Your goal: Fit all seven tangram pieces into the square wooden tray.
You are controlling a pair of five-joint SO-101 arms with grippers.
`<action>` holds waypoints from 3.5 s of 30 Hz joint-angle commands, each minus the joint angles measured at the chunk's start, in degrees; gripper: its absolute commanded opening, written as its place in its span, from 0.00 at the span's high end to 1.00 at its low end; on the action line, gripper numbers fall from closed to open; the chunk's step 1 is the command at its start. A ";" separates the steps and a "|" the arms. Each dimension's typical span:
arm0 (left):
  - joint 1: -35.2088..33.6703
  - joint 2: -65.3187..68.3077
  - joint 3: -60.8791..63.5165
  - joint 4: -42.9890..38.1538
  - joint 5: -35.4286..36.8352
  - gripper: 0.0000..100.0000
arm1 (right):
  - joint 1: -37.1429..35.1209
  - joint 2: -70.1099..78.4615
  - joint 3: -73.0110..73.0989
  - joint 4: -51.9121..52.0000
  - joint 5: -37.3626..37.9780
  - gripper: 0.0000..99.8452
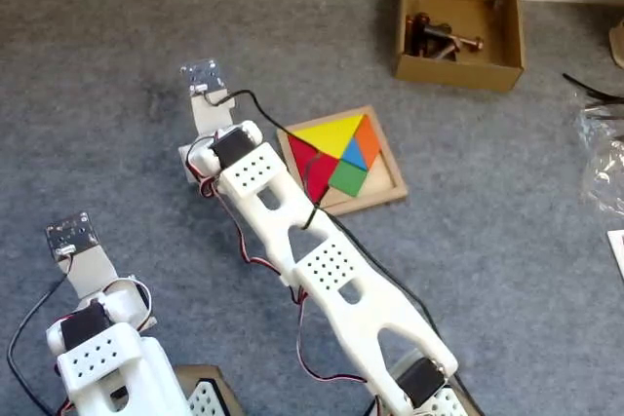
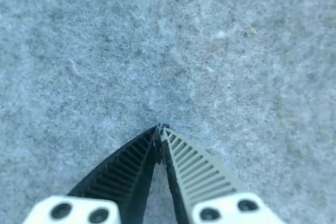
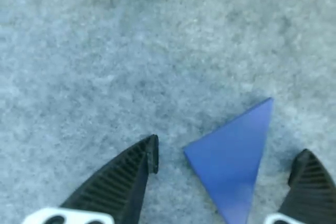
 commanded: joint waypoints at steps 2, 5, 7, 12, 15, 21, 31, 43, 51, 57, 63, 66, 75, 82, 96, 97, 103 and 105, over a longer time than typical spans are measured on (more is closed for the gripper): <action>-0.84 -0.22 -0.04 0.62 0.44 1.00 | 1.71 -1.10 -5.93 0.04 -0.44 0.63; -0.84 -0.22 -0.04 0.62 0.44 1.00 | 1.71 -2.15 -5.93 0.31 -0.44 0.63; -0.84 -0.22 -0.04 0.62 0.44 1.00 | 1.80 -2.51 -5.93 0.84 -0.44 0.63; -0.84 -0.22 -0.04 0.62 0.44 1.00 | 1.80 -2.33 -5.93 0.92 -0.44 0.64; -0.84 -0.22 -0.04 0.62 0.44 1.00 | 1.80 -2.33 -5.93 1.19 -0.44 0.64; -0.84 -0.22 -0.04 0.62 0.44 1.00 | 1.98 -2.59 -5.93 1.10 -0.44 0.72; -0.84 -0.22 -0.04 0.62 0.44 1.00 | 1.63 -2.33 -5.93 1.36 -0.44 0.73; -0.84 -0.22 -0.04 0.62 0.44 1.00 | -0.04 -2.24 -5.58 1.45 -0.44 0.85; -0.84 -0.22 -0.04 0.62 0.44 1.00 | -0.04 -2.24 -5.49 1.89 -0.18 0.85; -0.84 -0.22 -0.04 0.62 0.44 1.00 | -0.66 -2.24 -5.76 5.41 0.00 0.85; -0.84 -0.22 -0.04 0.62 0.44 1.00 | -1.63 -2.24 -5.93 5.85 0.09 0.85; -0.84 -0.22 -0.04 0.62 0.44 1.00 | -1.71 -2.24 -5.93 6.64 0.09 0.85; -0.84 -0.22 -0.04 0.62 0.44 1.00 | -3.82 -2.77 -5.93 9.63 5.63 0.84; -0.84 -0.22 -0.04 0.62 0.44 1.00 | -3.91 -2.86 -5.93 11.56 5.71 0.78; -0.84 -0.22 -0.04 0.62 0.44 1.00 | -4.18 -4.00 -5.58 12.26 8.44 0.78; -0.84 -0.22 -0.04 0.62 0.44 1.00 | -4.18 -3.65 -5.67 12.26 8.35 0.78; -0.84 -0.22 -0.04 0.62 0.44 1.00 | -4.35 -3.30 -5.85 12.35 8.18 0.79; -0.84 -0.22 -0.04 0.62 0.44 1.00 | -4.26 -3.21 -5.93 12.26 8.18 0.84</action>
